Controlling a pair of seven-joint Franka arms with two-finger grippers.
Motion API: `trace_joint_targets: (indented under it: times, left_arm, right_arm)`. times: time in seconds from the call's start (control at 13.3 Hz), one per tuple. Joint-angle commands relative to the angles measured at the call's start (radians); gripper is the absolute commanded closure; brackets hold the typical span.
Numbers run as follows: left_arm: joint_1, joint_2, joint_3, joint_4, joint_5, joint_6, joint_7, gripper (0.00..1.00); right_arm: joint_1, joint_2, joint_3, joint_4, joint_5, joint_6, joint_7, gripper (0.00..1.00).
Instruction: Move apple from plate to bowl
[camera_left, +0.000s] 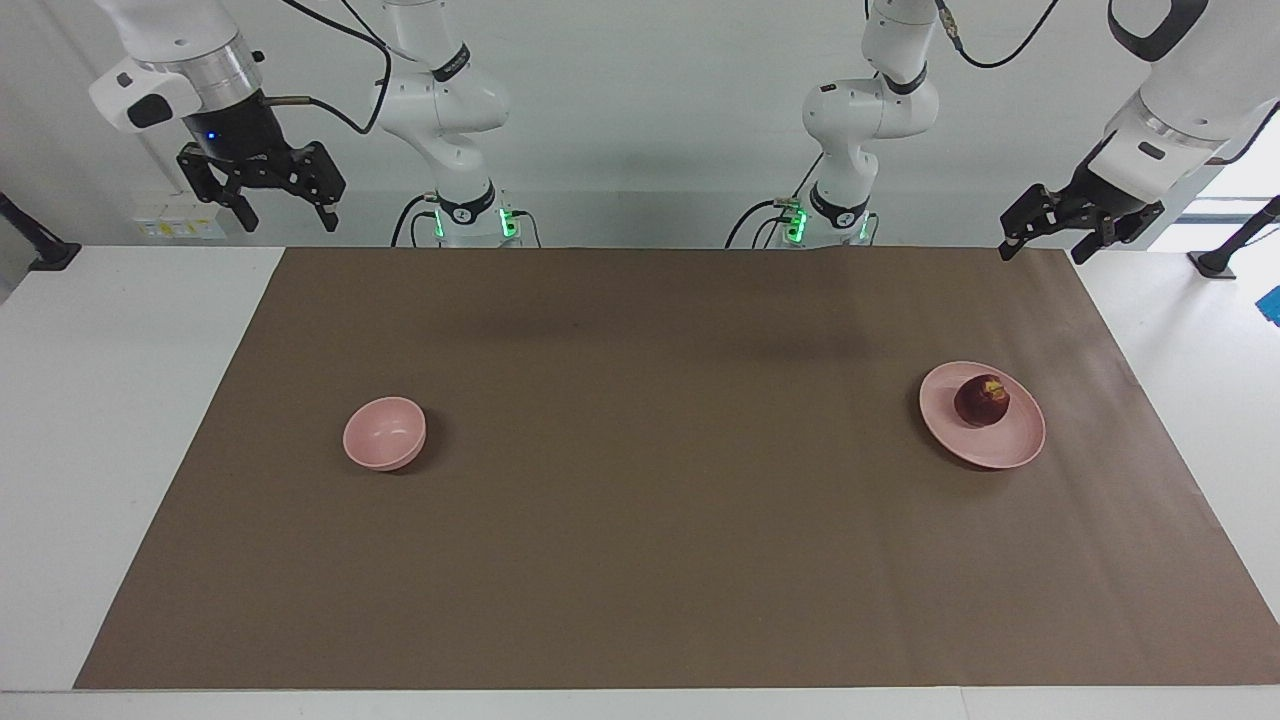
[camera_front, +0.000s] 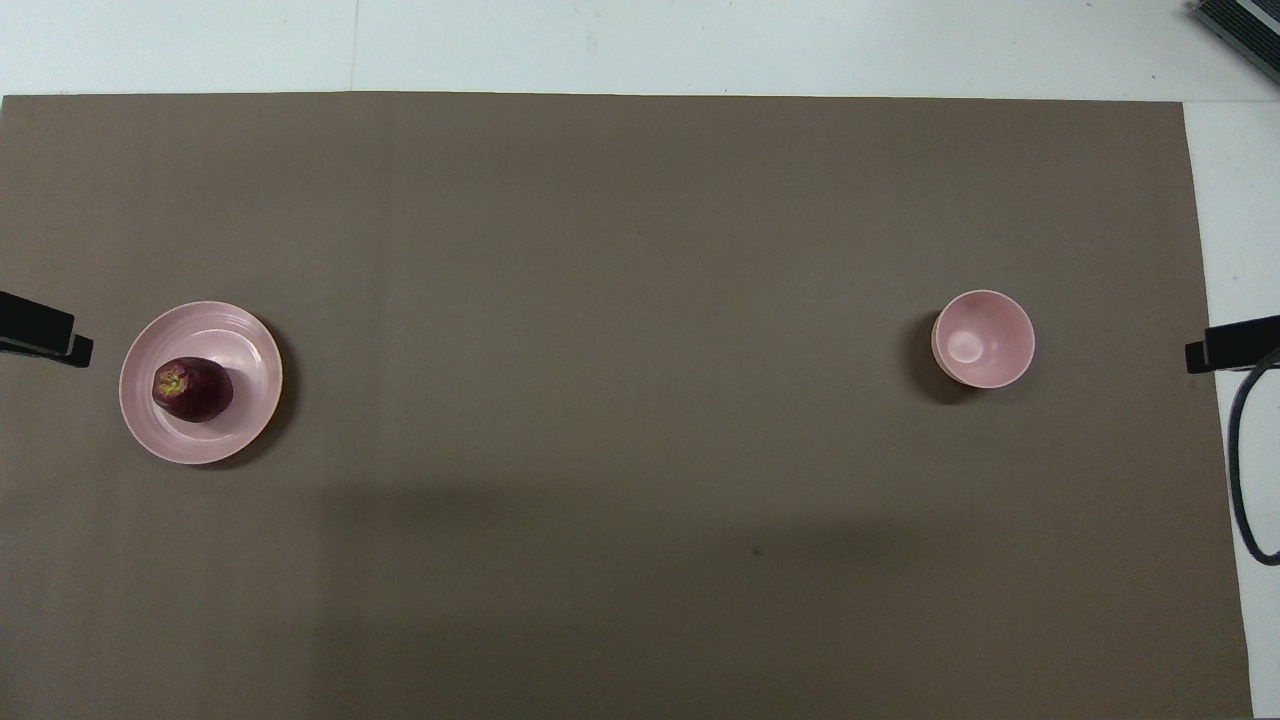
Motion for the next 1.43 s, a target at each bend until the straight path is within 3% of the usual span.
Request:
trace_joint_targets:
  times: [0.0, 0.68, 1.35]
  left_arm:
    - [0.01, -0.021, -0.007, -0.014, 0.01, -0.013, -0.002, 0.0]
    - [0.017, -0.05, 0.002, -0.144, 0.019, 0.08, 0.053, 0.0]
    - [0.077, -0.047, 0.004, -0.412, 0.03, 0.365, 0.196, 0.0]
  right_arm:
    - [-0.011, -0.014, 0.004, -0.017, 0.007, -0.003, 0.005, 0.0]
    - [-0.011, -0.019, 0.003, -0.027, 0.007, -0.007, -0.018, 0.0]
    - [-0.011, -0.019, 0.003, -0.027, 0.007, -0.009, -0.046, 0.0]
